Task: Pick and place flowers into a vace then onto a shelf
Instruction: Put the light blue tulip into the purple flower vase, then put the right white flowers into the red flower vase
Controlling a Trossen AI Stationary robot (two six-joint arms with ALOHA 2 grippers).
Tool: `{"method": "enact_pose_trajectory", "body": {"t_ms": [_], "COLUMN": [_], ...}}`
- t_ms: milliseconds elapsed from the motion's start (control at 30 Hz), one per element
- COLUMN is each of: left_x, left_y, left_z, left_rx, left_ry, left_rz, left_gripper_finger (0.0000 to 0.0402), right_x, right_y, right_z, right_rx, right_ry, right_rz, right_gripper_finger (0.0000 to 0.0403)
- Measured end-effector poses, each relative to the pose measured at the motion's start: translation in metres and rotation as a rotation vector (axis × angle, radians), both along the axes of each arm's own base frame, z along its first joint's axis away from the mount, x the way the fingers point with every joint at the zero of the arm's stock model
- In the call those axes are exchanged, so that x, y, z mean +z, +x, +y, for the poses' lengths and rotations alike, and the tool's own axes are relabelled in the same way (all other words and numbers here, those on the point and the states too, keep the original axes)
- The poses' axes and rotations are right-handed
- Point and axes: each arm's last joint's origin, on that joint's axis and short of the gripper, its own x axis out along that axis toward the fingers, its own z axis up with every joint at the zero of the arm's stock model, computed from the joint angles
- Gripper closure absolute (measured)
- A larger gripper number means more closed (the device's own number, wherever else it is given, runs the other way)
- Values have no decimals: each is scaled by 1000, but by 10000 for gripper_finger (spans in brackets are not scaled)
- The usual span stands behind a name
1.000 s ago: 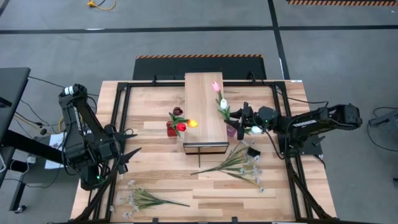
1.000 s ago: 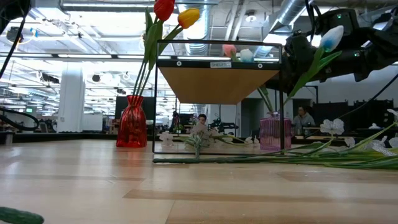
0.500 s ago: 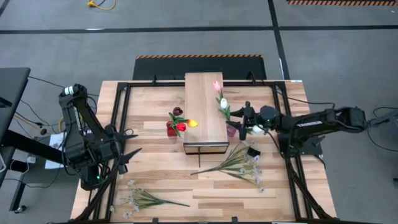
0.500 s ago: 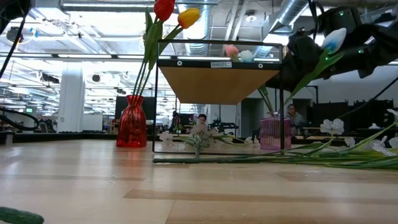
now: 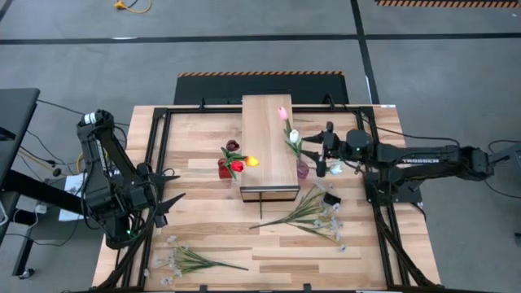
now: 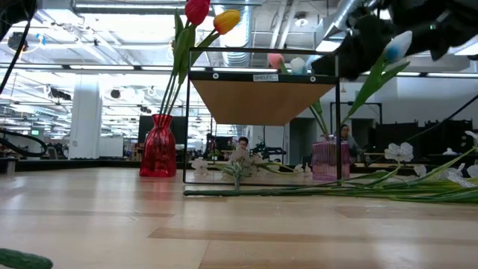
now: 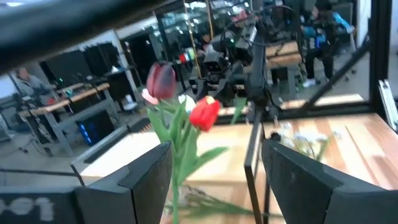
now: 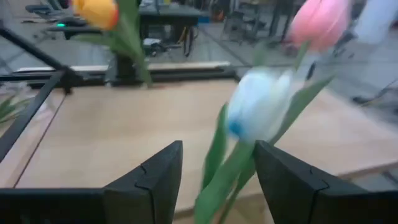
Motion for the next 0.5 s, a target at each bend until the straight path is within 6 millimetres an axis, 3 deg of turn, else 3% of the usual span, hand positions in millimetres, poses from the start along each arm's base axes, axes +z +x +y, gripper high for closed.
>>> {"method": "enact_pose_trajectory", "body": {"t_ms": [233,367,500], "left_x": [0,1,9], "left_y": [3,4,7], "left_z": [3,-1,2], "left_rx": [25,21,-4], "left_ry": [180,49,73], "left_rz": [68,28,157], "left_gripper_finger": [163,164,164], "right_x": [34,50,62], "right_y": [-6,-13,-22], "right_z": [-2,-1,1], "right_rx": [-125,-146,-147], "right_ry": [-75,-89,-99], "right_rz": [-75,-142,-202], "right_gripper_finger": [209,216,226]}}
